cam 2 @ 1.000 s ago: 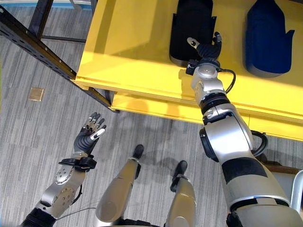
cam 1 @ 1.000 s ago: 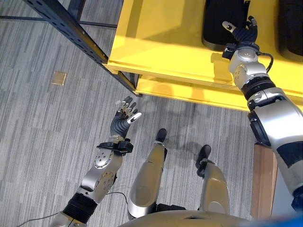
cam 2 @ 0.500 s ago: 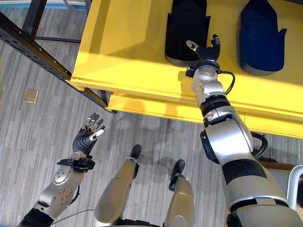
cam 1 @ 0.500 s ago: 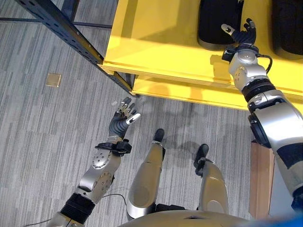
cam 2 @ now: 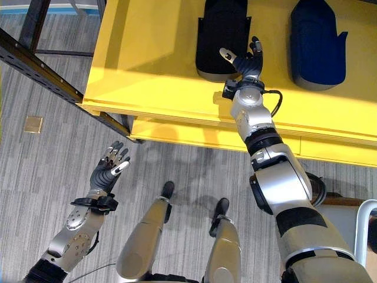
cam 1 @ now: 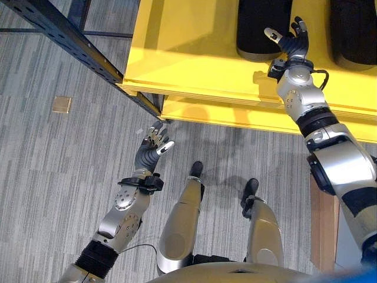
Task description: Move parts from the plastic box to the shelf.
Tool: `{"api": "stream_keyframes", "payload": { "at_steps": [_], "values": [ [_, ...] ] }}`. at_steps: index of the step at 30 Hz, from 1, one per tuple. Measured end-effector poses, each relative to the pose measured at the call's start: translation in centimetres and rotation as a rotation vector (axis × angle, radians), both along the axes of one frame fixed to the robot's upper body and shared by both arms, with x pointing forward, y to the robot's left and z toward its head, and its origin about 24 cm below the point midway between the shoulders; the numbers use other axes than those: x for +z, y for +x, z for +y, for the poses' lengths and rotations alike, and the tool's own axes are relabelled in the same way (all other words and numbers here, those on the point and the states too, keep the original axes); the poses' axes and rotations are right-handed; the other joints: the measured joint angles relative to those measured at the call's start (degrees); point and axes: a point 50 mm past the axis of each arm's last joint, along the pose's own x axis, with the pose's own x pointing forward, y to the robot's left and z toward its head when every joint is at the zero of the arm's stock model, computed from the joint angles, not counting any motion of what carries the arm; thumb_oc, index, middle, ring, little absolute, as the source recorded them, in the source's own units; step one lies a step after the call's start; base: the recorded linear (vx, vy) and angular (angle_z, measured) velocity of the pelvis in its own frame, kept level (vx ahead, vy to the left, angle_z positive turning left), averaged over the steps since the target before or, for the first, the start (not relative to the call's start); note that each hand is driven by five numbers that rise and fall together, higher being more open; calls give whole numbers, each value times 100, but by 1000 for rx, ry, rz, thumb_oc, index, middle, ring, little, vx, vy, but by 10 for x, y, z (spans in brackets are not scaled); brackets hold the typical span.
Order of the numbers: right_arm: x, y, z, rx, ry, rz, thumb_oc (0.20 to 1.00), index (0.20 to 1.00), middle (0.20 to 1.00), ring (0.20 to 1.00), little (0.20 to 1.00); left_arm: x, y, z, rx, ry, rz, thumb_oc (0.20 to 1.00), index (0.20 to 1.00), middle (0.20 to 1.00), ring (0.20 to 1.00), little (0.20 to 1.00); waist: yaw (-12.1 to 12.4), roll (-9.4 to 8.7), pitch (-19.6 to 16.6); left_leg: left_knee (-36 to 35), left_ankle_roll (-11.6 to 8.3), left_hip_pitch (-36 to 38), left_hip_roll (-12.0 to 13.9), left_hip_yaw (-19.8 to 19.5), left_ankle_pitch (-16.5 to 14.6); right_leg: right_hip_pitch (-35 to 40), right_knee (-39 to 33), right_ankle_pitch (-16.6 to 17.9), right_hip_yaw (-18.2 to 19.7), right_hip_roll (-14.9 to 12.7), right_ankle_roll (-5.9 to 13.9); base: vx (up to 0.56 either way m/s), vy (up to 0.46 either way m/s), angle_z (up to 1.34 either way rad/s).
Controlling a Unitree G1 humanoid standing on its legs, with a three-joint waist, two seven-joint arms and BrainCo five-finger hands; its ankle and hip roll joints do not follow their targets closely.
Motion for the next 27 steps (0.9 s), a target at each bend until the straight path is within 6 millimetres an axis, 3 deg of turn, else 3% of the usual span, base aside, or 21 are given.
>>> {"api": "stream_keyframes", "payload": {
  "at_steps": [9, 13, 25, 27],
  "values": [
    [6, -14, -1, 47, -37, -101, 1000, 1000, 1000, 1000, 1000, 1, 1, 3, 10, 1, -5, 1000, 1000, 1000, 1000, 1000, -40, -79, 43, -16, 4, 20, 12, 8, 2, 9, -5, 7, 2, 2, -9, 0, 0, 0],
    [-9, -27, 1, 99, -40, -126, 1000, 1000, 1000, 1000, 1000, 2, 0, 7, 29, -1, -7, 1000, 1000, 1000, 1000, 1000, -55, -87, 47, -76, 4, 154, 22, 24, 1, 116, -26, 6, 2, 4, -11, 0, -5, -1],
    [-34, -46, -24, 84, -44, -118, 1000, 1000, 1000, 1000, 1000, -4, -6, 19, 63, 10, 29, 1000, 1000, 1000, 1000, 1000, -257, -73, 36, -470, 3, 669, 108, 84, 44, 558, -375, 58, 4, 62, -57, 9, -12, -3],
    [-46, -54, -26, 100, -38, -108, 1000, 1000, 1000, 1000, 1000, -6, -7, 19, 54, 14, 42, 1000, 1000, 1000, 1000, 1000, -225, -74, 34, -637, -50, 826, 165, 100, 94, 732, -591, 139, 2, 131, -52, 49, -26, -10]
  ]
}}
